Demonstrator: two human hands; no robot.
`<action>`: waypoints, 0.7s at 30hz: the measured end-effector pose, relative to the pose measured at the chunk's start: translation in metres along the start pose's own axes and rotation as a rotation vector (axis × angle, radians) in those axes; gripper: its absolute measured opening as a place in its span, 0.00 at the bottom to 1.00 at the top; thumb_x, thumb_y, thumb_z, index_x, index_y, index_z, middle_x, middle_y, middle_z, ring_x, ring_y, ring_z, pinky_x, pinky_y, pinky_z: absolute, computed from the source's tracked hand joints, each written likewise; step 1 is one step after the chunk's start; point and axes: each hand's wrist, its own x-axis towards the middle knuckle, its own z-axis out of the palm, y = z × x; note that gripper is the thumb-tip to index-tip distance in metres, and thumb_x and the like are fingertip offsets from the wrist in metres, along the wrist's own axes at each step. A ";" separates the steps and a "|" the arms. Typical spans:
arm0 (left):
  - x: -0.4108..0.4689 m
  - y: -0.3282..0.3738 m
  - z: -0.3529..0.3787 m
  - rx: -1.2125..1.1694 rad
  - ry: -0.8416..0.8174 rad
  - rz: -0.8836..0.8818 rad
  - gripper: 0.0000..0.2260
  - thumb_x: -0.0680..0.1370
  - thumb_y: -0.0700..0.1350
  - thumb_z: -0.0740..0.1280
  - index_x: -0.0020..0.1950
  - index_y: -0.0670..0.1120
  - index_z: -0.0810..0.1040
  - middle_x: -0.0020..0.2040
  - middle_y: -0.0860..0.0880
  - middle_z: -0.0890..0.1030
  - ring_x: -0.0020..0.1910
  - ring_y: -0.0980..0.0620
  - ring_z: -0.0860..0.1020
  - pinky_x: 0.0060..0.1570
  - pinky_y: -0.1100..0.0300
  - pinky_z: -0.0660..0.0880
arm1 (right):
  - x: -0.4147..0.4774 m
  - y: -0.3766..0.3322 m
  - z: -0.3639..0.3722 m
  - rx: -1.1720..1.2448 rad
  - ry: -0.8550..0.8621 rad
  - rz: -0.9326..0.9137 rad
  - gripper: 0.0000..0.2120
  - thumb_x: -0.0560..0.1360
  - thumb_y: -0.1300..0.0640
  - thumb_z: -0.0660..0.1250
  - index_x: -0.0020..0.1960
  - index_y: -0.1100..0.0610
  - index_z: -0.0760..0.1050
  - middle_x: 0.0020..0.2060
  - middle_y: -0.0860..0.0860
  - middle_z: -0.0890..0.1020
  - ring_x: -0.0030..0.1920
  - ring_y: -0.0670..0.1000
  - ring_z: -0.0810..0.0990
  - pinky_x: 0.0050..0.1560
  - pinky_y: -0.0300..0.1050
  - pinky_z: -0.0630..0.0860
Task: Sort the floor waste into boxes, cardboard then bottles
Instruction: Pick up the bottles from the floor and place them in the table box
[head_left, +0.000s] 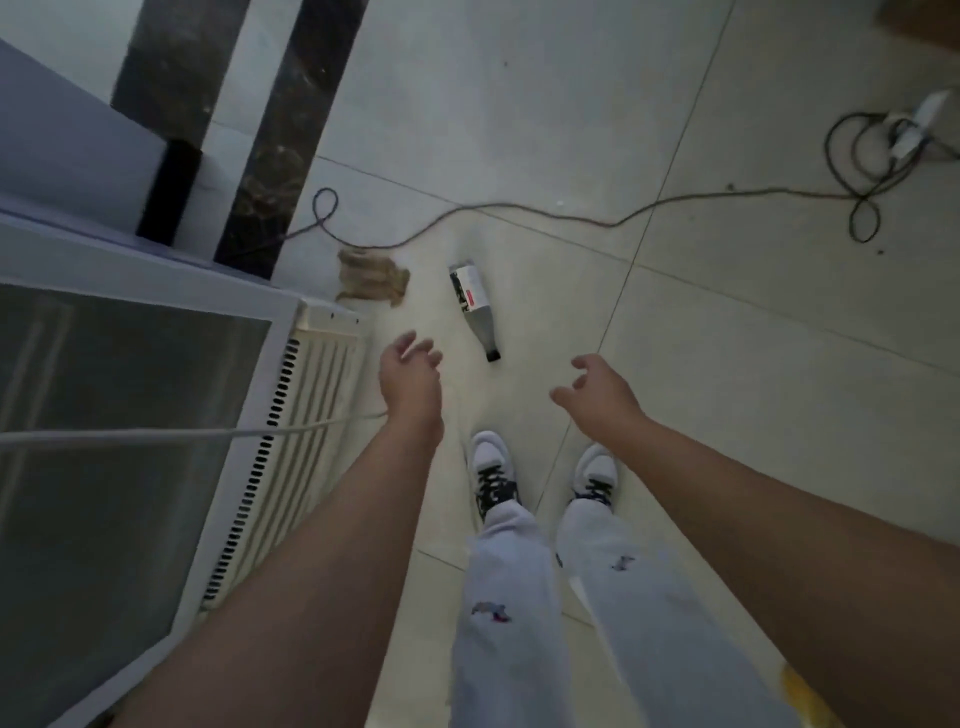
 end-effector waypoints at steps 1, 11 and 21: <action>0.031 -0.008 0.015 -0.023 0.017 -0.013 0.15 0.80 0.35 0.57 0.65 0.44 0.71 0.51 0.46 0.77 0.45 0.50 0.76 0.35 0.64 0.69 | 0.028 0.011 0.012 -0.002 0.007 0.014 0.26 0.76 0.53 0.69 0.71 0.58 0.66 0.57 0.56 0.76 0.58 0.57 0.77 0.56 0.46 0.72; 0.231 -0.108 0.070 -0.197 0.024 -0.225 0.26 0.80 0.43 0.60 0.78 0.48 0.59 0.74 0.47 0.66 0.67 0.50 0.70 0.65 0.54 0.65 | 0.242 0.043 0.121 -0.052 0.058 -0.033 0.25 0.75 0.51 0.69 0.68 0.59 0.67 0.60 0.57 0.77 0.59 0.57 0.77 0.51 0.44 0.71; 0.334 -0.161 0.103 0.201 -0.112 0.034 0.20 0.78 0.32 0.56 0.65 0.48 0.75 0.58 0.51 0.78 0.60 0.52 0.76 0.66 0.54 0.70 | 0.398 -0.014 0.205 -0.261 0.152 -0.192 0.36 0.70 0.46 0.73 0.69 0.59 0.60 0.64 0.58 0.69 0.64 0.58 0.69 0.60 0.52 0.71</action>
